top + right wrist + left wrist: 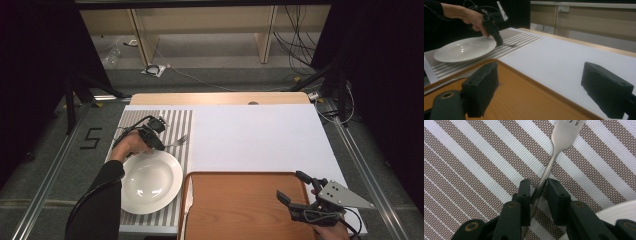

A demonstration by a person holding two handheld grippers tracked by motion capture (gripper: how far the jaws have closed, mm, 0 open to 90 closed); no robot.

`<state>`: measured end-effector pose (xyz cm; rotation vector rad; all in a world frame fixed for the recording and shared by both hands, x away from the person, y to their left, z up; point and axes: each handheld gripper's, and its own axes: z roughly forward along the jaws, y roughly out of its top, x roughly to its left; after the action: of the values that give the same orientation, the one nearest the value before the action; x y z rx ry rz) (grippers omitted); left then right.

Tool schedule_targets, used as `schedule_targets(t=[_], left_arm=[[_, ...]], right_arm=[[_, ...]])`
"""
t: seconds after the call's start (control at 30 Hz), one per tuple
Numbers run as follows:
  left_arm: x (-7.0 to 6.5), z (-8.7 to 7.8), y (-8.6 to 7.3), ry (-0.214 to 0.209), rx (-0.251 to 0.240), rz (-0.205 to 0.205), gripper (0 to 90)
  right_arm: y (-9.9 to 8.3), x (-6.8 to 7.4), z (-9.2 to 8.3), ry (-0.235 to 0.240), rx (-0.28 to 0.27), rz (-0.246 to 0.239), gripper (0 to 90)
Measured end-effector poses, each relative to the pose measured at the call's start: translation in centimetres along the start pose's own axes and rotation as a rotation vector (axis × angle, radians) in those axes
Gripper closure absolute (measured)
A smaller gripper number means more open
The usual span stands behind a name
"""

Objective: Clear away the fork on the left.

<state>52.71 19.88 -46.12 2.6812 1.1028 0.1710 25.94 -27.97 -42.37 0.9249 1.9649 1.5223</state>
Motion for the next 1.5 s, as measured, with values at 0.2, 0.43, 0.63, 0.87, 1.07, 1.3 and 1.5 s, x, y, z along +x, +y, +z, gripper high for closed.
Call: schedule_targets(t=[0.2,0.43,0.63,0.87,1.07,1.3,1.5], left_arm=[[-0.1,0.0,0.0,-0.011,-0.001,-0.001,78.3],[-0.1,0.0,0.1,-0.016,0.006,0.004,82.9],[-0.3,-0.1,0.1,0.01,0.01,0.017,83.3],[-0.1,-0.8,0.2,0.093,-0.024,0.026,83.4],[0.2,-1.8,0.3,0.164,-0.063,0.026,83.4],[0.0,-3.0,0.3,0.182,-0.068,0.029,83.4],[-0.1,-4.3,0.2,0.201,-0.075,0.035,83.4]], right_arm=[[0.0,0.0,-0.1,-0.003,0.005,-0.002,15.2],[0.0,0.0,-0.1,0.0,0.005,-0.003,15.2],[0.0,0.0,0.0,0.002,-0.006,-0.001,15.2],[0.0,0.0,0.0,0.001,-0.006,-0.003,15.2],[0.0,0.0,0.0,0.001,-0.006,-0.002,15.2],[0.0,0.0,-0.1,-0.003,0.003,-0.004,15.2],[0.0,0.0,0.0,0.0,-0.003,-0.005,15.2]])
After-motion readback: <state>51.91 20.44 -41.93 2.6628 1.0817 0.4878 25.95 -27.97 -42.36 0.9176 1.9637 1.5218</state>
